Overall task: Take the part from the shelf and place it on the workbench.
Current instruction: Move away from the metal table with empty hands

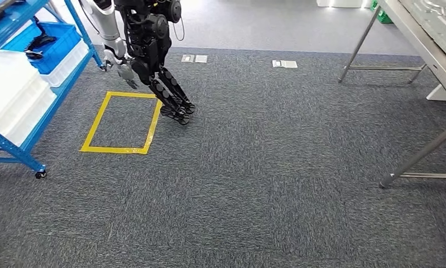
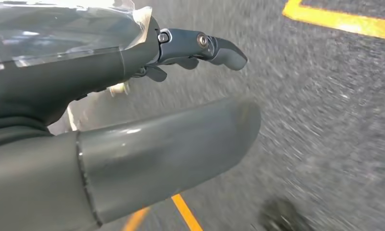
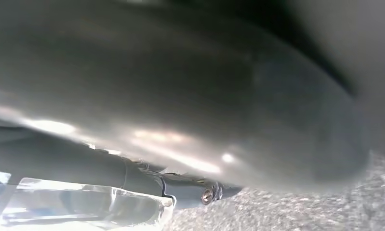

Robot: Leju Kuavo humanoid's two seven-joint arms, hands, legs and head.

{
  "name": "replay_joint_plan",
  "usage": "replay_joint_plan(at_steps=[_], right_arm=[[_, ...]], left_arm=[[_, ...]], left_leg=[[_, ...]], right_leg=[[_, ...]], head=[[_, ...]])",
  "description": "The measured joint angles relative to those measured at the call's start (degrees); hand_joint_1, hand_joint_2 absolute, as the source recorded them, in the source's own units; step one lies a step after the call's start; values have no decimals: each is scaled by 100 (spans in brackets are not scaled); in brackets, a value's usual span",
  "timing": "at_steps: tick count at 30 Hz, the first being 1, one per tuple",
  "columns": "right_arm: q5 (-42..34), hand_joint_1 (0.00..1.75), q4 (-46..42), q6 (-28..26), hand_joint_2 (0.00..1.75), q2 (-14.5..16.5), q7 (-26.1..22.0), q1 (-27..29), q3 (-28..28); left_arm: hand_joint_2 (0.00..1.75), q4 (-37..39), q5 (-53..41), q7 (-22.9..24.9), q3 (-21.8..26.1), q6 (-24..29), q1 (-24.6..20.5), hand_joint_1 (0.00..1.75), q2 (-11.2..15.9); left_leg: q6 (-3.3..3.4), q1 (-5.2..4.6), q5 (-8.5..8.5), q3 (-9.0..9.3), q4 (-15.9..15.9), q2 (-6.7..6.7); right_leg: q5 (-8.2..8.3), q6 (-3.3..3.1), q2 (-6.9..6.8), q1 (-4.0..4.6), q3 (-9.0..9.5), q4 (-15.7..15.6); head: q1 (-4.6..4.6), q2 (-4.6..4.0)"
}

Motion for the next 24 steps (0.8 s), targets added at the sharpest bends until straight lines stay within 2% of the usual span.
replay_joint_plan(at_steps=[1,3,4,5,7,8,9,10,11,12,14,15,16,18,19,20,21,22,23,24], right_arm=[[-9,0,1,16,0,-13,0,-8,-4],[-34,0,0,29,0,-32,-5,-25,-20],[-60,0,-1,36,0,-40,-1,-24,-35],[-100,0,-1,39,0,-50,5,-15,-62],[-187,0,-1,44,0,-70,24,11,-136],[-217,0,0,44,0,-81,33,21,-172],[-231,0,1,43,0,-89,40,26,-201],[-237,0,1,43,0,-99,45,29,-226],[-238,0,2,43,0,-107,48,31,-246],[-237,0,2,43,0,-113,52,34,-264],[-239,0,2,43,0,-124,68,44,-287],[-246,0,1,43,0,-130,76,51,-297],[-258,0,1,42,0,-135,82,57,-310],[-293,0,-2,38,0,-142,100,60,-337],[-308,0,-3,37,0,-149,115,61,-351],[-324,0,-4,36,0,-156,129,65,-370],[-341,0,-5,35,0,-162,138,66,-394],[-357,0,-6,33,0,-167,138,63,-416],[-379,0,-7,28,0,-166,135,51,-437],[-402,0,-7,20,0,-163,133,36,-456]], left_arm=[[0,-55,1,-71,135,-27,17,0,20],[0,-142,0,-150,334,-118,62,0,64],[0,-176,-3,-175,405,-194,79,0,92],[0,-209,-10,-189,461,-297,88,0,132],[0,-269,-34,-183,535,-522,94,0,224],[0,-291,-45,-169,558,-607,100,0,270],[0,-306,-51,-153,575,-658,111,0,307],[0,-320,-55,-142,586,-690,129,0,339],[0,-332,-57,-135,593,-707,148,0,367],[0,-344,-60,-133,597,-719,164,0,390],[0,-369,-78,-125,599,-735,169,0,431],[0,-383,-92,-114,598,-754,162,0,447],[0,-395,-112,-98,598,-783,155,0,465],[0,-410,-151,-55,596,-838,153,0,503],[0,-413,-167,-37,595,-862,158,0,519],[0,-416,-180,-23,594,-887,159,0,535],[0,-420,-196,-15,593,-919,157,0,552],[0,-424,-214,-8,592,-955,155,0,572],[0,-429,-234,5,590,-987,151,0,595],[0,-433,-258,29,586,-1012,150,0,614]], left_leg=[[-37,2,3,-19,7,-41],[-98,27,14,-51,8,-85],[-121,33,-16,-76,53,3],[-143,33,-109,-147,197,154],[-178,32,-463,-452,829,510],[-195,43,-649,-654,1233,596],[-206,53,-758,-812,1551,631],[-212,58,-764,-877,1683,648],[-213,62,-667,-822,1585,670],[-204,62,-498,-650,1272,725],[-164,38,-206,-204,486,1025],[-138,17,-142,-63,236,1136],[-112,-8,-135,-4,124,1196],[-53,-30,-134,3,81,1045],[-18,-25,-118,19,46,968],[22,-10,-92,38,9,893],[56,9,-66,55,-24,820],[76,15,-55,56,-36,750],[92,18,-50,54,-38,673],[96,14,-51,56,-37,583]], right_leg=[[10,-40,33,16,7,-48],[44,-130,-69,47,35,-66],[60,-169,-125,49,51,-76],[73,-211,-199,48,65,-87],[74,-273,-367,68,54,-95],[65,-297,-458,84,38,-94],[55,-311,-546,97,25,-94],[44,-323,-633,104,16,-94],[31,-331,-715,107,19,-94],[16,-332,-790,107,34,-94],[-22,-299,-914,133,89,-92],[-41,-273,-967,148,111,-92],[-60,-242,-1022,160,135,-98],[-89,-185,-1155,166,200,-128],[-120,-158,-1140,154,225,-114],[-182,-147,-1035,143,209,-23],[-294,-150,-863,134,111,198],[-434,-168,-652,116,-43,528],[-578,-186,-507,115,-227,919],[-676,-188,-436,116,-386,1258]], head=[[-1,0],[-4,0],[-13,0],[-33,0],[-79,0],[-96,0],[-98,0],[-100,0],[-102,0],[-103,0],[-110,0],[-103,0],[-97,0],[-83,0],[-81,0],[-70,0],[-50,0],[-30,0],[-14,0],[-5,0]])
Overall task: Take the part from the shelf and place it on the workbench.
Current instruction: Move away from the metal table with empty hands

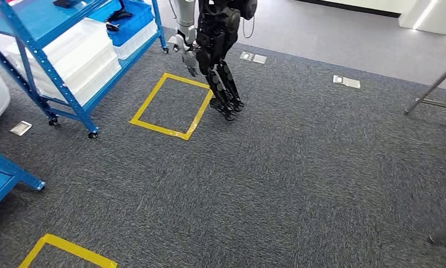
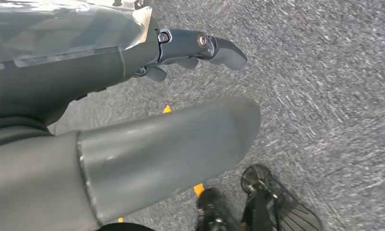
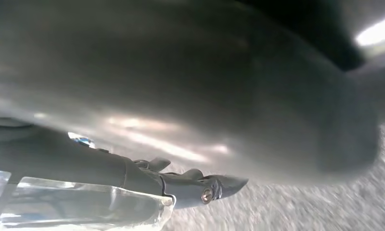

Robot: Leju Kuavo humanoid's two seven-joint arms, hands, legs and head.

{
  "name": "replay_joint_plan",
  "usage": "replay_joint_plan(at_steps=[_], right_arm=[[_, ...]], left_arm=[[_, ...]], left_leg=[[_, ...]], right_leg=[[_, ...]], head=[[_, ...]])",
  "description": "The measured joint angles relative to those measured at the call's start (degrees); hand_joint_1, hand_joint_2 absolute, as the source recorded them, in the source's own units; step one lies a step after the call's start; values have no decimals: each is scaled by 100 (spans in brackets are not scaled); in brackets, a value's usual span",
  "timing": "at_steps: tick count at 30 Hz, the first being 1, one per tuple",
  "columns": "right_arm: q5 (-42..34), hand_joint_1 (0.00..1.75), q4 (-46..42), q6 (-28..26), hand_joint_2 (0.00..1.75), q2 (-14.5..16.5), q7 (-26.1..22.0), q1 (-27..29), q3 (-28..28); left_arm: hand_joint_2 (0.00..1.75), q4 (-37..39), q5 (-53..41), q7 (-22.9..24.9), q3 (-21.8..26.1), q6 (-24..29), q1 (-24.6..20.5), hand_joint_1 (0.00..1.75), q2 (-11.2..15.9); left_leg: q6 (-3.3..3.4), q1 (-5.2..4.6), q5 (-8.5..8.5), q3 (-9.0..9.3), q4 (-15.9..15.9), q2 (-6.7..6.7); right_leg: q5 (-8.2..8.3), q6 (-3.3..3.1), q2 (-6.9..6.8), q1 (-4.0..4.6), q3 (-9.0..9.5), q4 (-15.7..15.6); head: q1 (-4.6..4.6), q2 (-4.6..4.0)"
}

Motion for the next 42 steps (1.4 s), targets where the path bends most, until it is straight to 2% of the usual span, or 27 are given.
replay_joint_plan(at_steps=[1,2,3,5,7,9,10,12,14,16,17,18,20,22,23,25,27,29,31,32,33,34,35,36,38,40,42], right_arm=[[-19,0,1,-8,0,2,1,-11,-17],[-33,0,1,-14,0,3,7,-15,-37],[-46,0,2,-17,0,2,15,-9,-60],[-82,0,4,-16,0,-9,33,16,-110],[-132,0,7,-14,0,-14,47,29,-159],[-158,0,7,-13,0,-10,54,23,-204],[-163,0,5,-13,0,-8,56,23,-226],[-173,0,4,-21,0,-13,69,46,-266],[-183,0,4,-31,0,-25,82,77,-296],[-176,0,5,-41,0,-38,84,96,-308],[-166,0,5,-44,0,-44,88,101,-308],[-153,0,5,-43,0,-49,95,104,-308],[-132,0,5,-33,0,-55,113,109,-308],[-126,0,5,-28,0,-67,123,120,-309],[-126,0,5,-27,0,-74,126,123,-309],[-126,0,4,-27,0,-83,129,108,-311],[-127,0,3,-28,0,-95,129,100,-314],[-131,0,2,-29,0,-105,122,80,-318],[-132,0,2,-29,0,-110,120,30,-322],[-129,0,3,-28,0,-116,125,23,-324],[-127,0,3,-28,0,-129,126,33,-328],[-122,0,4,-28,0,-143,125,51,-332],[-120,0,6,-27,0,-156,122,79,-336],[-124,0,8,-24,0,-162,117,98,-342],[-133,0,10,-10,0,-158,121,115,-353],[-135,0,11,12,0,-145,121,103,-368],[-136,0,11,38,0,-135,133,106,-385]], left_arm=[[0,-4,-18,34,-5,-21,0,0,14],[0,-8,-38,72,-10,-40,1,0,24],[0,-11,-61,109,-19,-59,1,0,32],[0,-20,-97,162,-38,-99,-1,0,45],[0,-23,-132,195,-59,-130,-4,0,66],[0,-22,-163,214,-94,-158,12,0,97],[0,-22,-176,219,-118,-172,25,0,113],[0,-22,-198,226,-157,-190,27,0,141],[0,-23,-204,226,-180,-213,8,0,151],[0,-23,-199,207,-186,-236,7,0,156],[0,-23,-189,195,-186,-238,14,0,157],[0,-23,-178,186,-186,-232,21,0,158],[0,-25,-162,178,-186,-225,20,0,165],[0,-28,-161,169,-185,-225,4,0,170],[0,-29,-161,165,-185,-225,-3,0,170],[0,-29,-161,161,-185,-225,-1,0,173],[0,-31,-161,161,-185,-222,-1,0,175],[0,-32,-161,160,-184,-217,-10,0,178],[0,-32,-161,159,-184,-214,-13,0,179],[0,-32,-161,159,-185,-215,-12,0,177],[0,-32,-161,159,-185,-217,-10,0,175],[0,-32,-161,159,-186,-219,-9,0,172],[0,-33,-161,159,-186,-217,-7,0,169],[0,-34,-161,155,-186,-211,-7,0,168],[0,-36,-161,132,-186,-192,0,0,168],[0,-35,-162,106,-187,-184,14,0,174],[0,-38,-172,100,-189,-187,20,0,175]], left_leg=[[1,-4,-2,7,1,-92],[0,-6,-4,18,4,-190],[-4,-5,-6,31,8,-292],[-36,-12,-13,25,30,-471],[-105,-16,-1,-29,49,-606],[-182,2,32,-76,40,-725],[-210,8,26,-94,53,-693],[-256,1,-135,-229,314,-398],[-291,4,-464,-566,975,-52],[-318,30,-639,-891,1568,44],[-324,39,-579,-923,1604,68],[-324,46,-434,-840,1422,102],[-299,36,-94,-444,678,312],[-249,2,34,-178,197,479],[-219,-23,19,-155,146,484],[-149,-29,30,-147,105,343],[-75,0,67,-113,43,215],[-29,16,85,-98,21,92],[-15,11,83,-97,24,-65],[-16,10,82,-93,26,-158],[-18,12,82,-86,29,-257],[-24,17,82,-77,33,-354],[-39,21,83,-79,37,-444],[-64,14,81,-84,51,-526],[-132,1,91,-111,62,-636],[-200,10,111,-135,54,-714],[-253,6,5,-222,212,-499]], right_leg=[[-15,20,24,1,-80,174],[61,58,32,-2,-71,145],[229,109,60,-14,33,-115],[582,180,300,-56,306,-876],[711,144,519,-75,420,-1297],[710,54,468,-56,431,-1342],[725,16,399,-57,454,-1361],[751,-53,244,-66,506,-1396],[745,-100,68,-43,518,-1402],[722,-132,-112,-19,511,-1402],[706,-144,-196,-14,511,-1402],[686,-149,-276,-12,520,-1402],[636,-125,-409,2,563,-1401],[583,-66,-509,33,614,-1406],[564,-34,-556,43,637,-1417],[529,23,-615,28,700,-1425],[392,45,-389,13,654,-1204],[79,12,-65,8,351,-526],[-153,6,26,9,19,160],[-133,34,37,7,-39,250],[-7,79,59,1,5,97],[188,126,114,-9,127,-247],[395,165,239,-25,269,-660],[563,169,351,-35,382,-1015],[705,107,473,-31,458,-1326],[732,12,365,-18,469,-1343],[761,-68,234,-33,499,-1363]], head=[[1,0],[3,0],[4,0],[14,0],[15,0],[9,0],[9,0],[-35,0],[-82,0],[-88,0],[-89,0],[-91,0],[-99,0],[-87,0],[-79,0],[-67,0],[-39,0],[-2,0],[5,0],[7,0],[11,0],[17,0],[26,0],[33,0],[24,0],[9,0],[-21,0]])
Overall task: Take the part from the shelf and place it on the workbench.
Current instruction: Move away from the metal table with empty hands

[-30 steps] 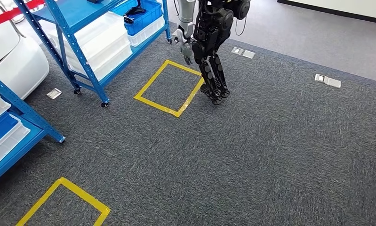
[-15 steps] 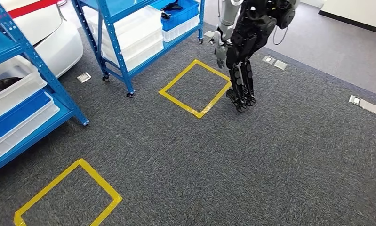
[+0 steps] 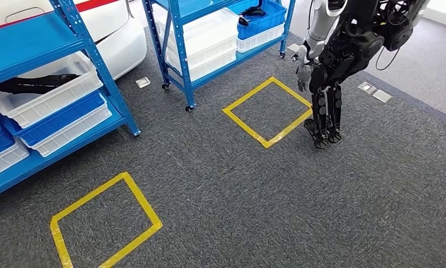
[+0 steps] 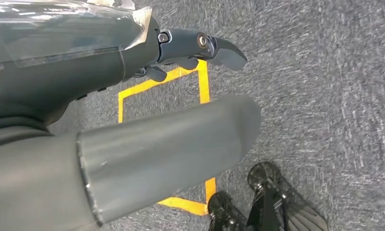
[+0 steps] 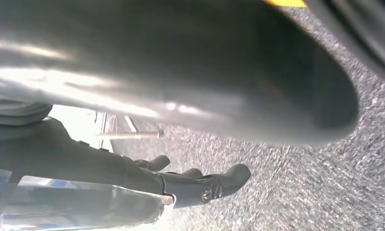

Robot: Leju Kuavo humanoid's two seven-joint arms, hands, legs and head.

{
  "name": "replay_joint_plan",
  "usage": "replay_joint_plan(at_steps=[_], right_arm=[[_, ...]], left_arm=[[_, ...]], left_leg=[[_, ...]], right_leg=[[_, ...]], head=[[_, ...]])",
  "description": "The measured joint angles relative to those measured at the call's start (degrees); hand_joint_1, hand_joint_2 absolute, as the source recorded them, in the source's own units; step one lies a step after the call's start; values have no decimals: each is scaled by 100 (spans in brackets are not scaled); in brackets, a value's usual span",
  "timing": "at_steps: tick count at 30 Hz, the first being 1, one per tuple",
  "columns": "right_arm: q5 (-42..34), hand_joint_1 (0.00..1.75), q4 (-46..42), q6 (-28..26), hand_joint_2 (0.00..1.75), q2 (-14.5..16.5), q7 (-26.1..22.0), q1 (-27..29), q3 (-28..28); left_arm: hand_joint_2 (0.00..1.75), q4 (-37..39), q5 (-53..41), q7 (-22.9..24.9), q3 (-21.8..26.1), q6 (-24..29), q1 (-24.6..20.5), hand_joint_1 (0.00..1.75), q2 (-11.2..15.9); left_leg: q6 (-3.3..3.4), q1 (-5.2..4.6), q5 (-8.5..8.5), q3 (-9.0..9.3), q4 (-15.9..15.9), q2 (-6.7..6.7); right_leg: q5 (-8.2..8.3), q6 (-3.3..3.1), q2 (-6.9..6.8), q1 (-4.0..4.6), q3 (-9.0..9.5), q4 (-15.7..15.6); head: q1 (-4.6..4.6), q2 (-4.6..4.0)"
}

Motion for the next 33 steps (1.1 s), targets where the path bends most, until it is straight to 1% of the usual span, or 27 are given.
replay_joint_plan(at_steps=[2,4,5,6,7,9,10,11,13,14,15,16,17,18,19,20,21,22,24,25,26,27,28,29,30,31,33], right_arm=[[-17,0,0,16,0,1,16,21,-20],[-36,0,0,21,0,-5,28,39,-44],[-48,0,0,21,0,-8,41,44,-56],[-64,0,0,21,0,-9,57,49,-69],[-84,0,0,21,0,-9,71,55,-83],[-120,0,0,20,0,-4,82,71,-120],[-136,0,0,19,0,-3,88,80,-140],[-154,0,0,17,0,-1,99,86,-162],[-181,0,-2,13,0,6,128,77,-196],[-191,0,-4,7,0,11,143,71,-213],[-198,0,-6,0,0,14,154,73,-231],[-206,0,-8,-5,0,15,164,70,-252],[-213,0,-9,-4,0,16,172,64,-276],[-222,0,-9,-2,0,19,176,47,-300],[-230,0,-9,1,0,24,179,19,-320],[-235,0,-9,3,0,27,179,-3,-334],[-238,0,-9,4,0,31,183,-14,-344],[-239,0,-9,5,0,33,188,-11,-351],[-243,0,-7,10,0,33,191,20,-369],[-246,0,-5,12,0,41,186,34,-384],[-251,0,-4,11,0,49,178,42,-403],[-252,0,-3,8,0,59,167,41,-419],[-249,0,-4,4,0,74,158,38,-429],[-244,0,-4,1,0,83,149,36,-436],[-238,0,-4,-2,0,93,144,40,-438],[-234,0,-4,-5,0,100,139,53,-441],[-227,0,-4,-12,0,101,123,81,-449]], left_arm=[[0,-4,-30,2,-11,-39,-10,0,-1],[0,-6,-67,10,-46,-103,-13,0,8],[0,-7,-84,24,-72,-133,-8,0,17],[0,-7,-102,40,-97,-171,-1,0,30],[0,-7,-123,55,-120,-216,4,0,48],[0,-8,-157,63,-154,-312,-2,0,92],[0,-9,-169,63,-170,-352,-13,0,112],[0,-10,-180,63,-191,-386,-20,0,131],[0,-10,-193,60,-233,-443,-14,0,164],[0,-10,-197,56,-247,-466,-5,0,177],[0,-10,-197,53,-254,-481,-2,0,186],[0,-11,-198,50,-259,-489,-8,0,194],[0,-11,-200,47,-266,-496,-16,0,201],[0,-11,-202,43,-274,-514,-23,0,208],[0,-11,-206,40,-282,-538,-26,0,214],[0,-11,-209,39,-290,-567,-24,0,216],[0,-11,-214,45,-301,-592,-22,0,218],[0,-11,-220,57,-316,-608,-20,0,220],[0,-11,-228,86,-356,-630,-22,0,225],[0,-11,-230,96,-374,-641,-23,0,231],[0,-11,-230,101,-387,-649,-21,0,239],[0,-11,-230,103,-397,-654,-15,0,247],[0,-10,-230,104,-403,-655,-5,0,258],[0,-10,-230,105,-408,-654,5,0,267],[0,-10,-230,105,-412,-655,10,0,273],[0,-10,-230,105,-415,-655,6,0,280],[0,-11,-230,105,-418,-655,-11,0,285]], left_leg=[[-41,-5,-332,-274,578,383],[-68,13,-630,-628,1295,536],[-71,19,-651,-713,1461,559],[-67,21,-564,-678,1398,580],[-53,20,-400,-528,1120,624],[4,-13,-96,-89,339,860],[38,-36,-28,54,83,947],[70,-62,-14,119,-46,993],[131,-86,-15,115,-84,863],[162,-76,2,131,-118,799],[198,-56,24,152,-156,733],[231,-30,49,170,-190,670],[250,-14,63,175,-204,613],[266,-8,69,171,-207,543],[270,-7,70,168,-206,469],[269,-5,69,171,-204,388],[267,-1,68,178,-201,296],[259,7,68,187,-196,198],[216,17,67,190,-172,10],[179,13,67,178,-160,-69],[136,10,71,159,-155,-127],[90,11,80,138,-158,-180],[47,20,93,118,-172,-238],[14,34,97,102,-166,-243],[-15,35,50,59,-95,-138],[-39,34,-58,-29,77,27],[-79,31,-426,-366,756,417]], right_leg=[[5,-64,-151,10,10,-8],[-11,-103,-319,37,-17,-6],[-22,-116,-402,46,-25,-6],[-37,-125,-483,51,-25,-6],[-54,-127,-560,55,-7,-6],[-102,-96,-694,80,45,-4],[-126,-71,-752,93,66,-4],[-147,-44,-807,105,84,-5],[-174,10,-910,111,142,-25],[-196,36,-865,104,165,-13],[-254,50,-735,98,152,68],[-365,52,-556,93,70,275],[-511,40,-365,75,-90,597],[-670,30,-250,69,-284,994],[-786,35,-206,60,-464,1354],[-817,63,-195,49,-576,1564],[-746,114,-188,36,-590,1558],[-586,174,-160,17,-501,1319],[-206,267,65,-31,-202,526],[-85,264,177,-46,-99,227],[-30,238,253,-47,-54,64],[-24,192,256,-32,-54,27],[-7,141,188,-21,-49,15],[11,97,123,-23,-33,0],[29,58,51,-29,-15,-16],[43,18,-30,-37,2,-32],[43,-39,-201,-19,-2,-40]], head=[[-53,0],[-77,0],[-78,0],[-79,0],[-80,0],[-82,0],[-75,0],[-70,0],[-59,0],[-57,0],[-48,0],[-31,0],[-11,0],[4,0],[15,0],[17,0],[18,0],[18,0],[28,0],[34,0],[37,0],[36,0],[32,0],[28,0],[11,0],[-16,0],[-69,0]])
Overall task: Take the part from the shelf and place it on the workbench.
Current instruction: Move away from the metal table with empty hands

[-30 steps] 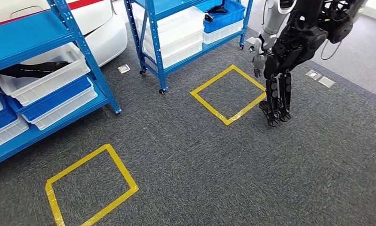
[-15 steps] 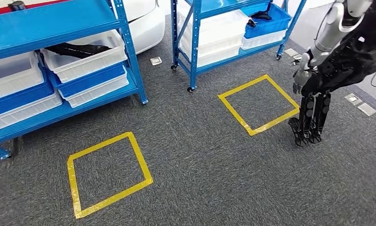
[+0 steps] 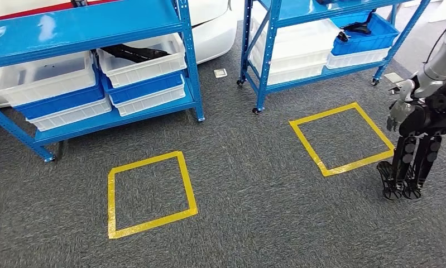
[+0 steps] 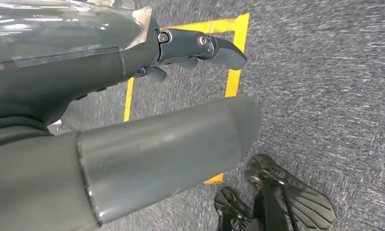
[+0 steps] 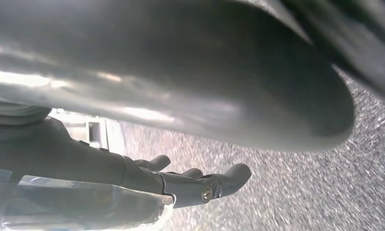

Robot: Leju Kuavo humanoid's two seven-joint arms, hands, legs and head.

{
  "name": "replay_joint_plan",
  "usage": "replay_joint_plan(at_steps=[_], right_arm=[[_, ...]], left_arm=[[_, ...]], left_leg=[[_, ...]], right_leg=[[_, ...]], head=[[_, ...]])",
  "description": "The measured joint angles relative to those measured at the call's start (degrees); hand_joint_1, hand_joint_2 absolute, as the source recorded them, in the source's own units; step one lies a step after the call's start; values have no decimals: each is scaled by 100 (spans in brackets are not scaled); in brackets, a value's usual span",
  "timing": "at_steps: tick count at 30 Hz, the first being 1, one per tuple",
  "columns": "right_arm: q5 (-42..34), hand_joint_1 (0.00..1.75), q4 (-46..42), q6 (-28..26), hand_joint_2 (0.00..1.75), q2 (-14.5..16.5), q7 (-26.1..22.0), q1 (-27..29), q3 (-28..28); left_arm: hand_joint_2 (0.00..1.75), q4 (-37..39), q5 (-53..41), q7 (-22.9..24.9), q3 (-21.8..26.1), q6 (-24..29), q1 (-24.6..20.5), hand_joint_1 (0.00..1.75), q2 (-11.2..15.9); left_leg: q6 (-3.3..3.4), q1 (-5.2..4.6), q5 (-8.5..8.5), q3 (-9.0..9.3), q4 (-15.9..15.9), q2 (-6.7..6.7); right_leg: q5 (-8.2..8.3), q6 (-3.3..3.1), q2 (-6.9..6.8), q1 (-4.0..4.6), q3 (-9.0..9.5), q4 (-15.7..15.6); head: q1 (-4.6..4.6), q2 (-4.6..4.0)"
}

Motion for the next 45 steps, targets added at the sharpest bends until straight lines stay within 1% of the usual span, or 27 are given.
replay_joint_plan(at_steps=[2,3,5,6,8,9,11,13,15,17,18,19,20,22,24,26,28,30,31,33,34,35,37,39,41,43,45], right_arm=[[13,0,0,-7,0,-2,-28,14,-9],[21,0,0,-10,0,-3,-40,17,-14],[30,0,0,-18,0,-5,-56,23,-20],[31,0,0,-20,0,-7,-59,29,-22],[32,0,0,-23,0,-11,-60,45,-24],[33,0,0,-24,0,-13,-60,49,-25],[33,0,-4,-32,0,-17,-60,42,-29],[40,0,-10,-44,0,-21,-73,42,-33],[67,0,-13,-53,0,-23,-116,23,-36],[115,0,-13,-55,0,-24,-159,-32,-34],[141,0,-13,-52,0,-25,-169,-55,-31],[168,0,-13,-48,0,-26,-173,-66,-26],[193,0,-13,-40,0,-29,-174,-63,-21],[228,0,-9,-24,0,-37,-181,-39,-12],[235,0,-5,-17,0,-38,-193,-31,-9],[240,0,-4,-10,0,-27,-201,-43,2],[250,0,-4,-2,0,-15,-204,-43,17],[260,0,-4,1,0,-14,-208,-22,22],[268,0,-4,1,0,-16,-210,-11,24],[296,0,-4,1,0,-21,-213,-3,30],[313,0,-4,2,0,-23,-213,-1,37],[328,0,-4,3,0,-23,-213,-1,46],[355,0,-4,7,0,-28,-213,6,72],[377,0,-4,10,0,-42,-219,11,102],[377,0,-5,11,0,-57,-222,-1,124],[325,0,-7,11,0,-70,-213,-8,126],[259,0,-9,10,0,-82,-205,-17,118]], left_arm=[[0,-1,5,7,-1,7,-4,0,3],[0,-1,10,11,-1,17,2,0,3],[0,1,17,17,-1,41,10,0,7],[0,0,18,17,-1,50,4,0,10],[0,-1,18,17,-1,57,-17,0,15],[0,-2,18,17,-1,58,-24,0,15],[0,-2,19,17,-1,61,-16,0,15],[0,-2,24,16,-1,71,-10,0,13],[0,-2,51,9,1,108,-26,0,8],[0,-2,96,2,4,171,-35,0,-3],[0,-2,115,1,5,201,-34,0,-13],[0,-2,132,0,5,230,-32,0,-27],[0,-2,145,0,5,255,-31,0,-42],[0,-2,159,0,5,287,-31,0,-70],[0,-2,164,0,7,297,-27,0,-87],[0,-1,165,0,7,303,-10,0,-89],[0,-2,175,0,7,310,0,0,-95],[0,-4,186,0,7,326,-14,0,-100],[0,-4,188,-1,8,338,-21,0,-99],[0,-6,194,-1,8,366,-18,0,-101],[0,-6,198,-1,8,381,-12,0,-102],[0,-6,205,-1,8,396,-7,0,-103],[0,-8,227,-1,8,426,-18,0,-105],[0,-12,251,-17,9,462,-41,0,-119],[0,-16,281,-59,11,504,-46,0,-137],[0,-17,311,-116,21,525,-35,0,-156],[0,-17,323,-177,34,520,-33,0,-170]], left_leg=[[-30,20,-228,-328,638,124],[-39,29,-193,-361,697,149],[-31,42,117,-78,175,261],[-10,33,270,149,-232,406],[57,1,427,441,-751,598],[93,-19,425,465,-814,613],[166,-18,438,453,-837,463],[247,12,478,484,-906,321],[300,28,505,503,-939,186],[315,25,505,501,-937,29],[315,24,504,506,-936,-59],[313,25,504,515,-934,-157],[308,27,503,526,-933,-261],[274,22,506,521,-919,-451],[201,16,518,483,-915,-586],[117,29,543,451,-936,-703],[66,26,478,383,-833,-544],[31,15,169,112,-286,-131],[10,19,-9,-81,93,15],[-20,38,-165,-360,617,138],[-24,45,-78,-337,569,165],[-21,49,82,-198,312,210],[13,40,393,239,-455,449],[85,10,480,446,-820,590],[157,-14,472,428,-823,479],[224,8,491,438,-860,374],[291,34,509,450,-889,306]], right_leg=[[-20,-33,-172,19,-21,1],[-35,-37,-253,22,-24,2],[-75,-20,-399,23,12,2],[-100,3,-465,35,38,2],[-151,67,-580,72,90,2],[-169,98,-634,87,110,-4],[-197,156,-714,82,174,-25],[-327,185,-486,66,143,153],[-622,155,-117,52,-157,793],[-843,151,12,51,-513,1490],[-834,179,27,52,-592,1611],[-726,223,44,48,-567,1501],[-539,270,95,40,-448,1176],[-158,311,379,13,-169,379],[-10,258,560,17,-73,20],[15,171,445,28,-61,-12],[52,93,297,5,-13,-54],[63,43,123,4,18,-77],[56,26,33,14,18,-77],[31,5,-144,33,11,-75],[13,4,-225,36,13,-75],[-11,11,-302,37,26,-75],[-75,60,-445,64,90,-73],[-133,126,-554,101,145,-73],[-162,183,-645,108,189,-96],[-242,230,-478,87,187,-11],[-506,218,-131,65,-55,503]], head=[[-10,0],[-14,0],[-16,0],[-24,0],[-19,0],[-12,0],[6,0],[34,0],[78,0],[89,0],[89,0],[90,0],[92,0],[105,0],[104,0],[97,0],[75,0],[18,0],[-6,0],[-15,0],[-17,0],[-17,0],[-24,0],[-1,0],[22,0],[29,0],[62,0]])
